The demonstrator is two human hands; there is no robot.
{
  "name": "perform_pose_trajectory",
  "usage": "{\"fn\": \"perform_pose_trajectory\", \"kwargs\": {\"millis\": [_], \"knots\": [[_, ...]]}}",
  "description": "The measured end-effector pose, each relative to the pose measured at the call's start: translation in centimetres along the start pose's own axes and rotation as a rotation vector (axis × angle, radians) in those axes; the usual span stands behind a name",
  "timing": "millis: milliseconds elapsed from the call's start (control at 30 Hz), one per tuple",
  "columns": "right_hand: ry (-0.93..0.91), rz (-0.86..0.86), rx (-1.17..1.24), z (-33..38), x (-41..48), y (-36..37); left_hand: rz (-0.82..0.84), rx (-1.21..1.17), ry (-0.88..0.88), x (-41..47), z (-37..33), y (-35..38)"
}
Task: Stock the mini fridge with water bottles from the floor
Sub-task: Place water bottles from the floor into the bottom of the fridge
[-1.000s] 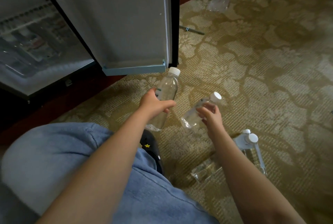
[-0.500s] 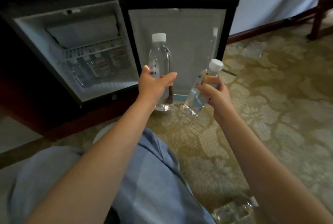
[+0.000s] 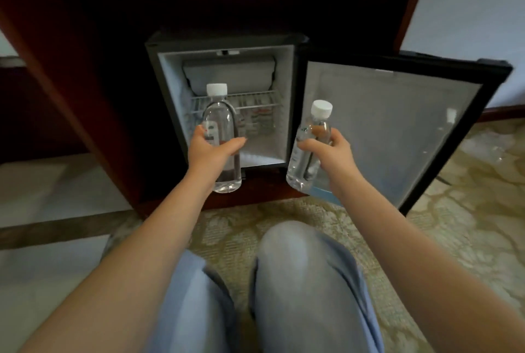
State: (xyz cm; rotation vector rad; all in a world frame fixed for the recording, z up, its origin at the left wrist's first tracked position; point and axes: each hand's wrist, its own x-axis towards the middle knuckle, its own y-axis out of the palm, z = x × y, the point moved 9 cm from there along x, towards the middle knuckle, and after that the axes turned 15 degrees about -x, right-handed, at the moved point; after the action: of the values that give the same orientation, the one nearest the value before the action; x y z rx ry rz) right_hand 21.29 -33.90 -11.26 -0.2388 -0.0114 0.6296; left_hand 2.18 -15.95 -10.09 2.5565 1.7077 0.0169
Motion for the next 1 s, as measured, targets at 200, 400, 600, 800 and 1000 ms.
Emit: {"fn": "perform_pose_trajectory", "kwargs": {"millis": [200, 400, 600, 800, 1000], "knots": [[0.008, 0.099, -0.053, -0.4, 5.8, 6.9, -0.155, -0.053, -0.049, 4.2, 4.0, -4.2], [0.052, 0.16, -0.249, -4.0, 12.9, 12.0, -0.171, 0.036, -0.09, 10.1, 8.3, -4.8], [-0.039, 0.16, -0.392, -5.8, 20.7, 15.9, -0.139, 0.187, -0.101, 17.1, 11.8, -3.1], [-0.009, 0.09, -0.382, -10.1, 27.0, 17.9, -0.111, 0.175, -0.09, 21.6, 15.1, -1.4], [0.009, 0.086, -0.376, -14.0, 31.3, 19.6, -0.16, 0.149, -0.107, 23.9, 19.6, -0.8]]}}
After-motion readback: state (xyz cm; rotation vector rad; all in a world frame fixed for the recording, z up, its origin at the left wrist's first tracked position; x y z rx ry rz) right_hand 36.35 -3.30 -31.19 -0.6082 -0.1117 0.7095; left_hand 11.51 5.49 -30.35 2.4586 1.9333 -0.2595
